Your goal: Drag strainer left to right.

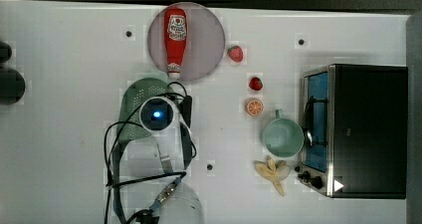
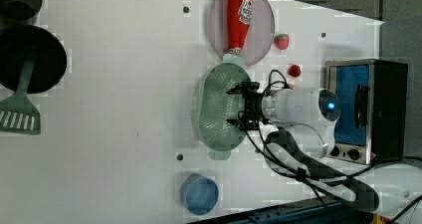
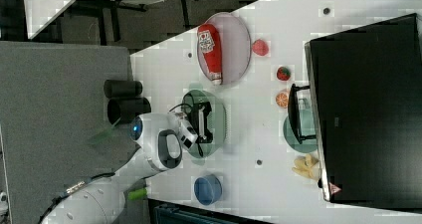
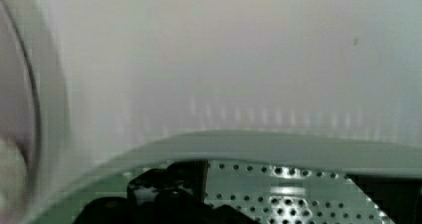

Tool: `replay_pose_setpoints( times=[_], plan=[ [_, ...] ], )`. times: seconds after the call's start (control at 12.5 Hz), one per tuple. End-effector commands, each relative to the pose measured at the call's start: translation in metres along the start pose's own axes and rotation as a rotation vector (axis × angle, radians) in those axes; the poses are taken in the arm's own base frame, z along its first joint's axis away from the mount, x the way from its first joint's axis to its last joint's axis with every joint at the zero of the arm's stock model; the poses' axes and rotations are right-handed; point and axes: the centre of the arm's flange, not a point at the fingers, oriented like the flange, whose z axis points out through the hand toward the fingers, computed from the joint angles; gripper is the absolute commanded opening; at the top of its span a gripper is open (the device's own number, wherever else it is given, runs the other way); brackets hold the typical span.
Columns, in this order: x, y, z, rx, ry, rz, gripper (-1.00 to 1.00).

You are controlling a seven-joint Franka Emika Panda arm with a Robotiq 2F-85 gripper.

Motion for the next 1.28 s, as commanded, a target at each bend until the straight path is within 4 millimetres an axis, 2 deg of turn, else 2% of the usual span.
replay_pose_setpoints(
  times=[0.08, 0.96, 1.28],
  plan=[
    [0.040, 0.003, -0.003, 0.009, 0.014, -0.051, 1.00],
    [0.179, -0.002, -0.010, 0.000, 0.113, -0.075, 1.00],
    [0.215, -0.002, -0.015, 0.003, 0.140, -0.069, 1.00]
  ],
)
